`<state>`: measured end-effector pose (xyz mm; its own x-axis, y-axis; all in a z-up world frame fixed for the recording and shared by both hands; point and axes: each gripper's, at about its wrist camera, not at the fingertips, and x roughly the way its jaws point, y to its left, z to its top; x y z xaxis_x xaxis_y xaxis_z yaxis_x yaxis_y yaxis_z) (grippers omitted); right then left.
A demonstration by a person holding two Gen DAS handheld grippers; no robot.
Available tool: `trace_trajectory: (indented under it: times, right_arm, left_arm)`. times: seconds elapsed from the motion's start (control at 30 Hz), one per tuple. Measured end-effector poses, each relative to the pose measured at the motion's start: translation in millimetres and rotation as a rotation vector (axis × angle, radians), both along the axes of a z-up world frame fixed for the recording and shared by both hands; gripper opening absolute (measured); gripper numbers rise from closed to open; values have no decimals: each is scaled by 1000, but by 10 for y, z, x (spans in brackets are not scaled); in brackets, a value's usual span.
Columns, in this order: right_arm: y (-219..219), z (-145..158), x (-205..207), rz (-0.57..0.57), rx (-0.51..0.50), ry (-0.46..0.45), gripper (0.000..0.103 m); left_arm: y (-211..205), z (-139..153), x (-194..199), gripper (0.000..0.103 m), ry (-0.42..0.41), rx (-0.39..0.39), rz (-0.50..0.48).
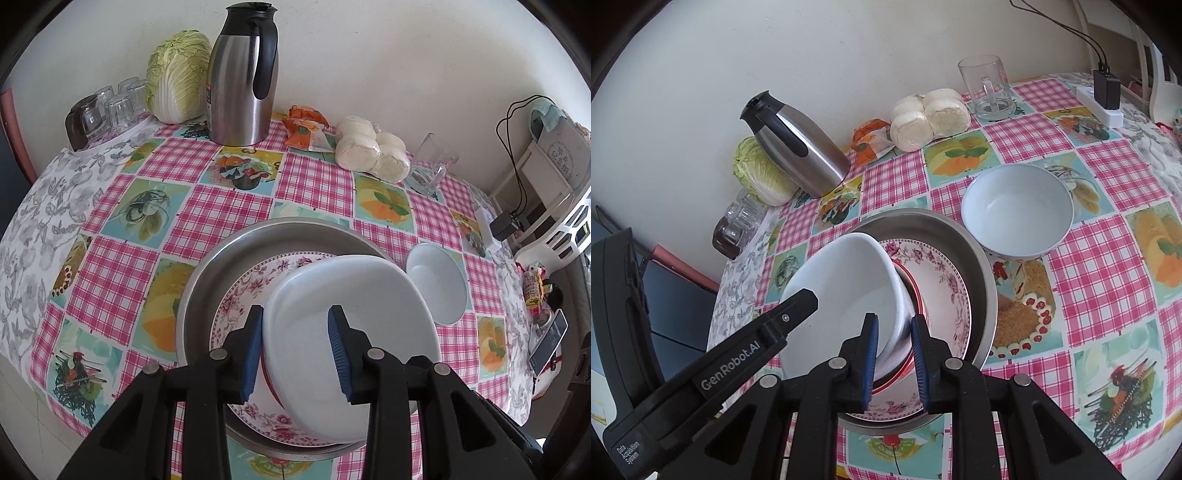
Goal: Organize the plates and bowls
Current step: 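Set the white square bowl into the red-rimmed bowl and open both grippers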
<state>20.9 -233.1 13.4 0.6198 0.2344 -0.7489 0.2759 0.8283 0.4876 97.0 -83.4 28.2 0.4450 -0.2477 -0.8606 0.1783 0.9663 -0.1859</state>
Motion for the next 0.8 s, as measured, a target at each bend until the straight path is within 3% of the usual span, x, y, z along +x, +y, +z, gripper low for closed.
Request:
trace_trajectory:
  times: [0.8]
  right_arm:
    - [-6, -44, 63, 14, 8, -23, 22]
  left_arm:
    - [20, 4, 16, 38, -9, -5, 13]
